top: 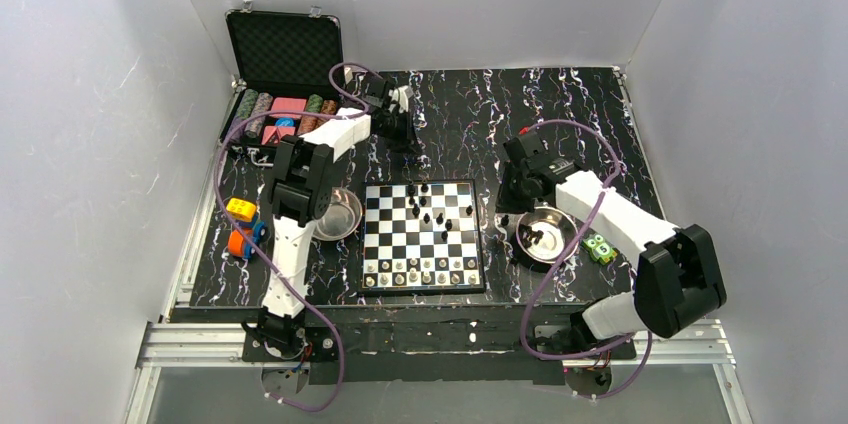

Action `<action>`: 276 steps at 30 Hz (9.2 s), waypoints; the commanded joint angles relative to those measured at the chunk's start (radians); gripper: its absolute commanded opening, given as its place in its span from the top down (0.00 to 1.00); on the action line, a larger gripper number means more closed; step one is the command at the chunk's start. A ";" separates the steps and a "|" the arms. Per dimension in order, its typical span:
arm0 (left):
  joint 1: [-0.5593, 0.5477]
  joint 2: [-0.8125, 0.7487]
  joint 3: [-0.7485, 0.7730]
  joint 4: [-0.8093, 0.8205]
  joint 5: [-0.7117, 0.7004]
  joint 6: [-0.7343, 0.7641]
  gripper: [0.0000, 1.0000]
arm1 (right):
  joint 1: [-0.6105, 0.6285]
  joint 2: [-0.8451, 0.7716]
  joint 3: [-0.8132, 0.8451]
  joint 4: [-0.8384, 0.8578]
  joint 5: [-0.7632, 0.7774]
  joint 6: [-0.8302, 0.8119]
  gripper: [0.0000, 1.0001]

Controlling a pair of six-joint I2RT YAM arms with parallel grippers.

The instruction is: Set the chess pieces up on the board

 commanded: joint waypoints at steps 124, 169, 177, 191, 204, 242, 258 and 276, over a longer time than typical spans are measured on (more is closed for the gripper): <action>0.075 -1.305 -1.042 0.070 -0.579 0.046 0.17 | 0.060 0.602 0.882 -0.392 -0.133 -0.250 0.99; 0.074 -1.299 -1.061 0.081 -0.564 0.051 0.17 | 0.142 0.849 1.078 -0.423 -0.093 -0.238 0.99; 0.075 -1.299 -1.060 0.082 -0.560 0.051 0.17 | 0.147 0.832 1.046 -0.424 -0.093 -0.242 0.98; 0.074 -1.298 -1.059 0.081 -0.558 0.050 0.17 | 0.150 0.824 1.025 -0.421 -0.087 -0.247 0.81; 0.075 -1.298 -1.061 0.081 -0.562 0.047 0.16 | 0.150 0.752 1.025 -0.388 -0.087 -0.251 0.67; 0.074 -1.295 -1.063 0.081 -0.541 0.042 0.15 | 0.090 0.408 0.424 -0.189 -0.068 -0.161 0.60; 0.075 -1.292 -1.062 0.083 -0.541 0.042 0.15 | 0.089 0.476 0.451 -0.185 -0.043 -0.173 0.68; 0.075 -1.286 -1.060 0.082 -0.542 0.043 0.15 | 0.089 0.495 0.462 -0.171 -0.040 -0.184 0.81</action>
